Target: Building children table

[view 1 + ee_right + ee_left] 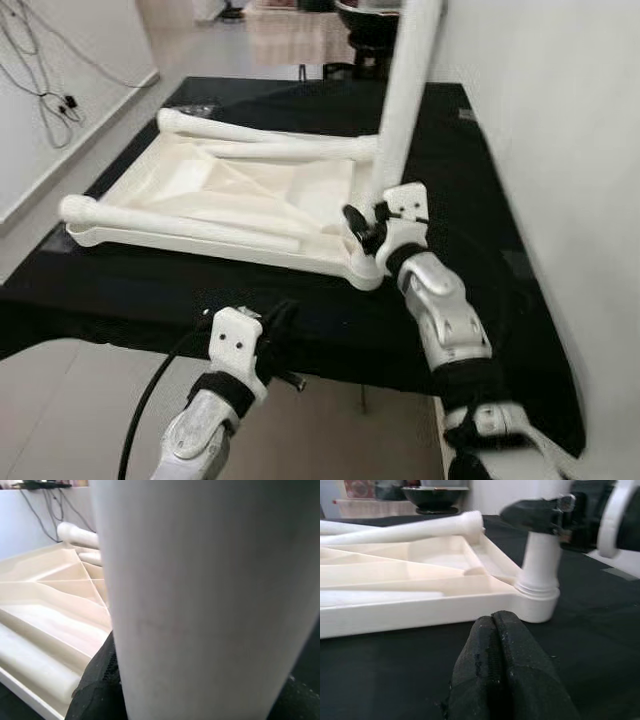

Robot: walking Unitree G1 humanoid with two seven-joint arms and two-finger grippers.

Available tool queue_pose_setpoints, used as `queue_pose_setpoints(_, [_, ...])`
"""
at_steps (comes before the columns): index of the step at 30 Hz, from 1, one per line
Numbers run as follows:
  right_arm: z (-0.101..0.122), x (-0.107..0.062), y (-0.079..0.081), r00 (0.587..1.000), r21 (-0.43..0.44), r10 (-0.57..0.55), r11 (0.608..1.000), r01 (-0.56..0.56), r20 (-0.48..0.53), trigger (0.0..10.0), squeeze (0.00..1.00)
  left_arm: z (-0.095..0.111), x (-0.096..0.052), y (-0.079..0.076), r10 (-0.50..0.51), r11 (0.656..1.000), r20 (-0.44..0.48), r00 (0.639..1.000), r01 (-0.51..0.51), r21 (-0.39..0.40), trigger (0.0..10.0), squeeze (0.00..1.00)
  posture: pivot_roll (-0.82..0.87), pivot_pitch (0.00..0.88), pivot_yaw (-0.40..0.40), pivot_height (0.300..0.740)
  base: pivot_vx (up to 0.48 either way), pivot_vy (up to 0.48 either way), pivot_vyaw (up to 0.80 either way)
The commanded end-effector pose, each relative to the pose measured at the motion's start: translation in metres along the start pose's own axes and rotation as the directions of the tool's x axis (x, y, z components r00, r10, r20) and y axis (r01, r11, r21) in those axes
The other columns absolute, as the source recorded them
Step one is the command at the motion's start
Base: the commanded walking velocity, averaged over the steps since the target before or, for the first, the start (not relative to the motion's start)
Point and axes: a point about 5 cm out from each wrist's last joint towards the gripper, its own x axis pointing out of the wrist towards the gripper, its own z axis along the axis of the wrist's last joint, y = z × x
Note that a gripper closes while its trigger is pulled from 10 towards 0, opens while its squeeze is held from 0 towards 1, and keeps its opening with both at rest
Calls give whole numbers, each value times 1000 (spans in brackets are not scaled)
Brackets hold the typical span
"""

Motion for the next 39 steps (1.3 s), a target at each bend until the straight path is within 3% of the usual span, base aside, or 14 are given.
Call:
queue_pose_setpoints(1, [-51,-9,3,971,-10,-9,1000,7,-239,0,0,-2,0,1,-10,1000,-15,1000,10,-9,10000,0,125,135,1,740,0,0,0])
queue_pose_setpoints(3, [-48,-4,3,971,-32,-26,999,19,-236,0,0,-2,0,1,-16,1000,-17,1000,16,-9,10000,0,124,133,3,740,0,0,0])
queue_pose_setpoints(4, [-43,0,2,973,-47,-46,998,36,-225,10000,0,-2,0,2,-18,1000,-18,1000,18,-7,10000,0,124,133,3,740,0,0,0])
queue_pose_setpoints(7, [-32,4,5,978,-37,-44,999,38,-204,10000,0,-2,0,2,-14,1000,-18,1000,14,0,10000,0,128,132,8,740,0,0,0])
queue_pose_setpoints(8, [-26,6,6,982,-24,-19,1000,14,-187,10000,1000,-2,0,3,-13,1000,-19,1000,13,2,10000,0,135,130,8,740,0,0,0])
queue_pose_setpoints(12, [-15,8,3,988,-4,3,1000,-3,-154,10000,1000,-2,0,3,-12,1000,-20,1000,12,3,10000,0,136,130,10,740,0,0,0])
queue_pose_setpoints(13, [-1,13,2,992,28,66,998,-63,-104,10000,0,-2,0,3,-13,1000,-20,1000,13,2,10000,0,134,129,9,740,0,0,0])
queue_pose_setpoints(21, [60,17,9,838,-40,537,843,-536,93,10000,0,-3,0,3,-18,1000,-24,1000,18,0,10000,0,124,122,17,740,0,0,0])
queue_pose_setpoints(29, [57,22,-3,707,-45,707,707,-706,10,10000,0,-4,2,2,-15,1000,-23,1000,15,0,10000,0,130,117,6,740,0,0,0])
queue_pose_setpoints(31, [57,23,-4,707,-24,707,707,-707,20,7765,0,-4,2,2,-14,1000,-23,1000,14,1,10000,0,133,118,1,740,0,0,0])
queue_pose_setpoints(32, [56,24,-6,709,-1,704,710,-705,28,3647,0,-4,2,1,-13,1000,-23,1000,13,1,10000,0,134,118,1,740,0,0,0])
queue_pose_setpoints(33, [56,24,-6,709,-1,704,710,-705,28,3647,0,-4,2,1,-13,1000,-23,1000,13,1,10000,0,134,118,1,740,0,0,0])
queue_pose_setpoints(34, [55,25,-9,725,10,688,725,-689,31,0,0,-4,2,1,-12,1000,-22,1000,12,0,10000,0,136,120,-3,740,0,0,0])
queue_pose_setpoints(39, [50,23,-14,754,28,655,754,-656,49,0,0,-4,2,-1,-12,1000,-20,1000,12,-3,10000,0,131,124,-4,740,0,0,0])
